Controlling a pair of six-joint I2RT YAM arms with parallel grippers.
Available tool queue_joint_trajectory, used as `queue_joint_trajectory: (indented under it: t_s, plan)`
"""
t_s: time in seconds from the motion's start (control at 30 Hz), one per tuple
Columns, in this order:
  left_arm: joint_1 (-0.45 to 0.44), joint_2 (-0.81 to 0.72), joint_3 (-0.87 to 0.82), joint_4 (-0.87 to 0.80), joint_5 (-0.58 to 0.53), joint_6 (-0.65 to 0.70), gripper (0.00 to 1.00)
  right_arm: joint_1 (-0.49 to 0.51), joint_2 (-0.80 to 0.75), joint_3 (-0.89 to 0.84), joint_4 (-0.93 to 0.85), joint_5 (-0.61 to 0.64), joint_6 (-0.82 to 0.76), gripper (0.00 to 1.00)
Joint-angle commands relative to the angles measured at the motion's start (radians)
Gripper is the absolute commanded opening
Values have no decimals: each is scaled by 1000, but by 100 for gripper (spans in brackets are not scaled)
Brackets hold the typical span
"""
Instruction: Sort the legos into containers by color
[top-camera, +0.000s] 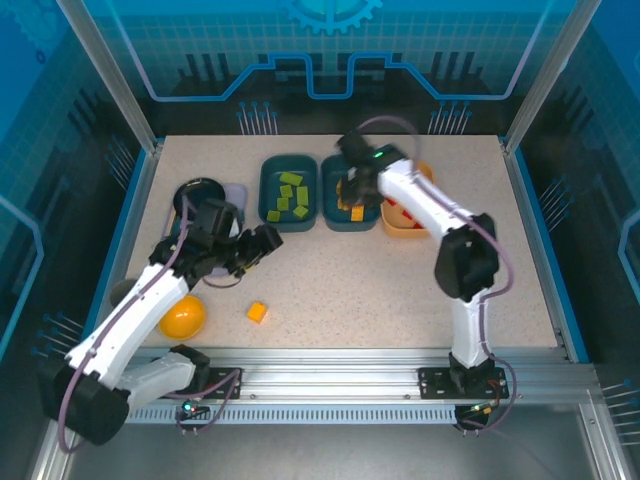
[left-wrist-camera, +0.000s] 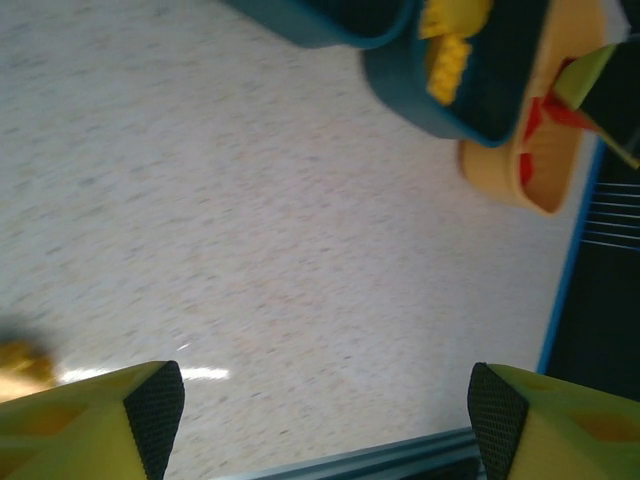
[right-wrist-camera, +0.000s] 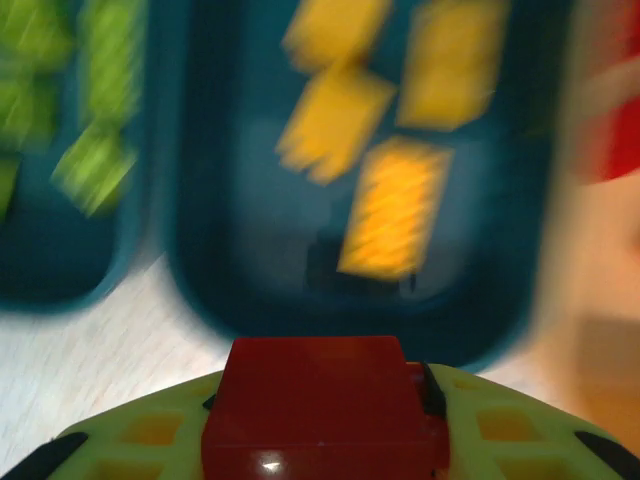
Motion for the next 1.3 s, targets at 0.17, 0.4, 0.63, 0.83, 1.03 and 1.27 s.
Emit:
queue_joint_trajectory:
  t_s: [0.17, 0.4, 0.63, 0.83, 1.03, 1.27]
  plan:
    - [-76, 238, 209, 177, 74, 26, 78, -242, 195, 246, -41, 6, 195, 30]
    - [-101, 341, 288, 195, 80, 31, 78, -317, 392, 451, -108, 22, 580, 29]
    - [-104, 328, 262, 194, 77, 26, 78, -333, 437, 452, -83, 58, 829, 30]
    - [-104, 297, 248, 173, 70, 30, 78, -335, 494, 498, -122, 70, 919, 36]
    - [-104, 259, 237, 151, 63, 37, 78, -349, 491, 484, -145, 90, 982, 44]
    - [-105, 199, 209, 120, 47, 36, 78, -351, 491, 527, -124, 48, 927, 66]
